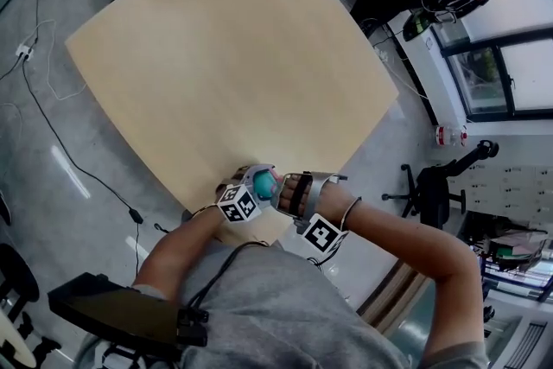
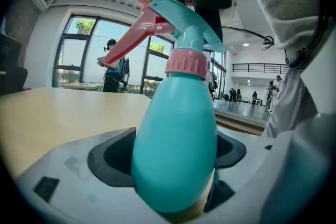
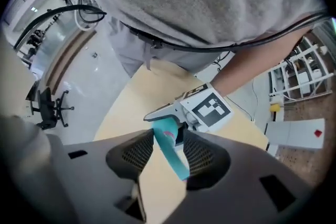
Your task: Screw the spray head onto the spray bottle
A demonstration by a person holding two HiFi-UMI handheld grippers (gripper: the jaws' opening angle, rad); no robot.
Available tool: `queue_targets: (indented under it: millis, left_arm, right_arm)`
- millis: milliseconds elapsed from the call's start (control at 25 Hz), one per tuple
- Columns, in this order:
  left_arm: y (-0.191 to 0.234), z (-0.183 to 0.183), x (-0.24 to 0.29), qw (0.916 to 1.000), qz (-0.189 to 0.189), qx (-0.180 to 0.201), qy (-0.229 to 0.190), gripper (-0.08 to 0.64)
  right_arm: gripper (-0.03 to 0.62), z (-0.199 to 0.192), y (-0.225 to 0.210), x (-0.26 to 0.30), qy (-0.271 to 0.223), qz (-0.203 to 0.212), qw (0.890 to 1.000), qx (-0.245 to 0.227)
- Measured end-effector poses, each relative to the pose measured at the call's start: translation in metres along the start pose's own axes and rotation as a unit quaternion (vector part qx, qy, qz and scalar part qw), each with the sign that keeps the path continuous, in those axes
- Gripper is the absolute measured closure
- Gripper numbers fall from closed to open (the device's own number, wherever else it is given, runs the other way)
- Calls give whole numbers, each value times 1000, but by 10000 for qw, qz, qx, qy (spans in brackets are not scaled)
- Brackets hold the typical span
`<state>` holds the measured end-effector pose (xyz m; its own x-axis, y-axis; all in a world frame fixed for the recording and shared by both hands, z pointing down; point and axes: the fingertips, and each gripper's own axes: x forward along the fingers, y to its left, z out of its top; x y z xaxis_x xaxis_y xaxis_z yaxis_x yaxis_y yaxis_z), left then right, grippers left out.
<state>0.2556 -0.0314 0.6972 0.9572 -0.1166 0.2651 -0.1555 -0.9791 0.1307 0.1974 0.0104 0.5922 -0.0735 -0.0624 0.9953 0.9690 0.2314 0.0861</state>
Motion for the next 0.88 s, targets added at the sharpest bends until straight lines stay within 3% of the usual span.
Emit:
queue_targets:
  millis: [120,200,440,560,640,680,720,760,800,840,880]
  left_arm:
    - [0,-1,0,10000,1,11,-1,166]
    - [1,-1,0,10000,-4,8,-5,166]
    - [0,0,0,10000,-7,-15,-6,166]
    - [0,1,0,10000,5,-24,-15,166]
    - [1,1,0,10000,20,-24,-22,166]
    - [0,0,-1,10000,32,-21,-23,166]
    - [0,0,-1,10000,46,-19,-25,166]
    - [-1,-1,-1,10000,62,-20,-29,166]
    - [-2,-1,-2,10000,80,-23,-34,166]
    - [-2,-1,-2,9999,103,-28,-39,166]
    - [-2,-1,-2,9999,132,-34,-43,166]
  right_arm:
    - [431,-7,3,-6,-166,450,9984,287]
    - [431,-16,-2,-13,-205,499,9974,483]
    - [431,-13,2,12,71,512,9987,11]
    - [465,-14,-1,23,22,523,9970,572]
    - [466,-16,-6,25,-17,578,9867,1522]
    - [466,-16,-9,25,-41,601,9737,2197]
    - [467,-18,-12,26,-86,620,9520,2995]
    - [466,-19,-15,26,-162,631,9191,3886]
    - [466,-22,-17,27,-276,619,8729,4831]
    - [466,-25,-18,29,-425,567,8104,5816]
    - [466,-28,-16,31,-597,474,7280,6813]
